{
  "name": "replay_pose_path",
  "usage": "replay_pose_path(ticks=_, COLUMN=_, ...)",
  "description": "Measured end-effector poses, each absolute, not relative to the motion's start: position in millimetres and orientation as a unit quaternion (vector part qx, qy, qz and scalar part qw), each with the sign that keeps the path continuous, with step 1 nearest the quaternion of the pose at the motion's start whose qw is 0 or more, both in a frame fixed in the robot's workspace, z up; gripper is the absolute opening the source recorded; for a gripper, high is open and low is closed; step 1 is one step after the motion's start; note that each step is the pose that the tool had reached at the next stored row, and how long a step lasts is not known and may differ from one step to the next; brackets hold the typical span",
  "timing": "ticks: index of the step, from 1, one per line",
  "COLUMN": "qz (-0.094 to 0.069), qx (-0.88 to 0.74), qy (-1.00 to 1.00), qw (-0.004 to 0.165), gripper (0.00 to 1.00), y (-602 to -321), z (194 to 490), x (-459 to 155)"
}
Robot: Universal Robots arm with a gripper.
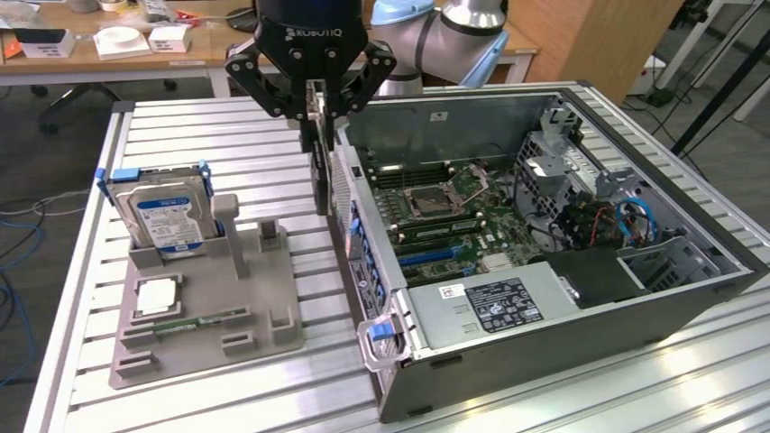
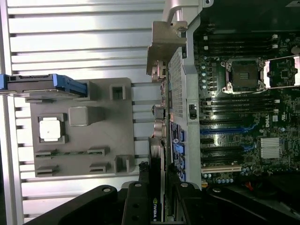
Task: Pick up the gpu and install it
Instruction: 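Pick up the gpu and move the gpu toward the slot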
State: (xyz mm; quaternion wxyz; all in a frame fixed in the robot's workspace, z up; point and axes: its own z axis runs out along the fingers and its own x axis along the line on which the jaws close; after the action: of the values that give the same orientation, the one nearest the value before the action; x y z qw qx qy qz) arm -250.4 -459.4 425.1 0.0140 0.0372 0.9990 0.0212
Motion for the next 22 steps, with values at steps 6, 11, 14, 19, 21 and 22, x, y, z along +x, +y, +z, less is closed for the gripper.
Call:
replay_pose_path(ticks=6, qz=0.021, qx=0.037, qy=0.999, qw=0.014, gripper=0.26, y=-459.3, z=425.1, x=-247.5)
replay_pose_path(ticks=11, qz=0.021, qx=0.037, qy=0.999, qw=0.014, gripper=0.26, y=-459.4, z=425.1, x=-245.1)
replay_pose_path(ticks=14, qz=0.021, qx=0.037, qy=0.999, qw=0.014, gripper=0.26, y=-459.4, z=425.1, x=-243.7)
replay_pose_path(ticks=19, qz=0.021, qx=0.037, qy=0.999, qw=0.014, gripper=0.26, y=-459.4, z=425.1, x=-241.6)
replay_pose_path(ticks=21, qz=0.021, qx=0.037, qy=0.999, qw=0.014, gripper=0.26, y=-459.4, z=425.1, x=-240.8)
replay_pose_path(ticks=22, qz=0.021, qx=0.037, qy=0.999, qw=0.014, gripper=0.26, y=-459.4, z=425.1, x=-240.4)
